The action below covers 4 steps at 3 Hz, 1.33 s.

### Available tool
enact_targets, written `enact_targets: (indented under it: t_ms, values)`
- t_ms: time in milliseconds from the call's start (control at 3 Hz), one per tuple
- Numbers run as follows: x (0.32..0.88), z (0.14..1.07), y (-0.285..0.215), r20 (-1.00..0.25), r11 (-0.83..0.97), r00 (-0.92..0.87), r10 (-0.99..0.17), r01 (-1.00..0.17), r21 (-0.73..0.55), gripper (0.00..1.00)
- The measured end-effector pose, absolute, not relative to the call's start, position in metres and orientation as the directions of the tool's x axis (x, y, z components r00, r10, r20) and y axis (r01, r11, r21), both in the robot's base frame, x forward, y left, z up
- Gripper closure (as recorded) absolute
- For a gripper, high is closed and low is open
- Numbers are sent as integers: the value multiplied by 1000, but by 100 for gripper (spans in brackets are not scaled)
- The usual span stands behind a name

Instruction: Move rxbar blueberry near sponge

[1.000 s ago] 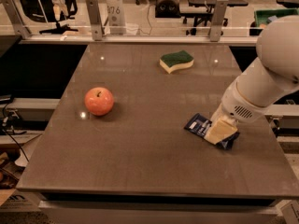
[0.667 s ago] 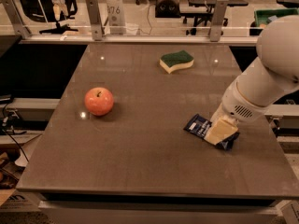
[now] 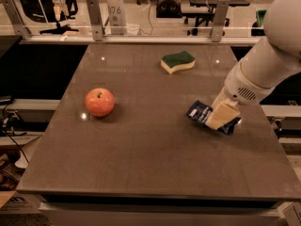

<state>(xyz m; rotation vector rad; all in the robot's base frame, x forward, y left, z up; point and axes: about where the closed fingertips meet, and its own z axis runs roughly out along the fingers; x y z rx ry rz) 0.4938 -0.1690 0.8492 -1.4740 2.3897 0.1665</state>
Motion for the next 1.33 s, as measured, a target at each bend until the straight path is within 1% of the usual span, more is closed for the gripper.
enact_targets:
  t_ms: [333, 667, 1333]
  values:
    - [521, 864, -168, -354, 459, -401, -845, -883, -98, 100]
    - [562, 870, -170, -376, 468, -396, -838, -875, -120, 100]
    - [640, 860, -174, -399, 483, -402, -824, -866, -126, 100]
